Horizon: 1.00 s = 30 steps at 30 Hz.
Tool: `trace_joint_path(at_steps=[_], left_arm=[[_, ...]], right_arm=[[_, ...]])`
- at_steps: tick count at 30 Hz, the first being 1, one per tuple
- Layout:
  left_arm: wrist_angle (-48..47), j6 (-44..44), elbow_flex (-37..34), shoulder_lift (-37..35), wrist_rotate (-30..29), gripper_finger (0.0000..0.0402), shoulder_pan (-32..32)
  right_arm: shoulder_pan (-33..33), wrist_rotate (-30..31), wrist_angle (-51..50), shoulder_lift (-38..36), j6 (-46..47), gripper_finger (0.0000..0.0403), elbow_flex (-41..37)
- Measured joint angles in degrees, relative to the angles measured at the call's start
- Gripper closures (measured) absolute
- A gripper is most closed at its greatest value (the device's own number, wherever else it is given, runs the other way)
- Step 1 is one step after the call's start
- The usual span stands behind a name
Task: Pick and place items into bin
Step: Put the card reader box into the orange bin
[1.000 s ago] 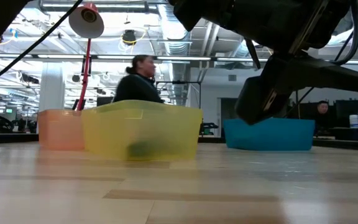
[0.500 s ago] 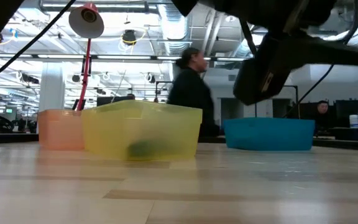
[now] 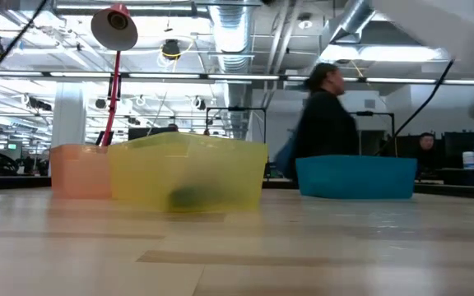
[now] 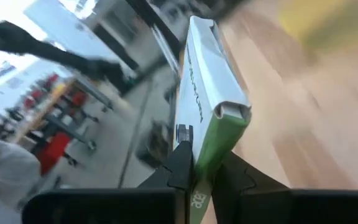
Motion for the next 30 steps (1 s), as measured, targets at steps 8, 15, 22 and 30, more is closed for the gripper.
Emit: trace_joint_path(at_steps=[8, 15, 22, 30], left_arm=[[-19.16, 6.64, -0.04, -10.39, -36.06, 0.0233, -5.34], [-30.64, -5.33, -0.07, -13.16, -50.78, 0.0233, -8.91], [-51.18, -23.5, -0.06, -15.4, -57.21, 0.0233, -11.38], [-58.38, -29.63, -1.16, -16.02, -59.95, 0.0233, -13.28]], right_arm=[[-16.69, -6.09, -5.28, -8.56, -23.86, 0.0378, 6.33], [-38.11, -9.16, -33.63, -11.62, -22.9, 0.037, 24.23], [-52.29, -26.79, -38.35, 1.72, -20.51, 0.0376, 37.95], [-56.35, -32.25, -37.64, 18.34, -20.16, 0.0375, 54.32]])
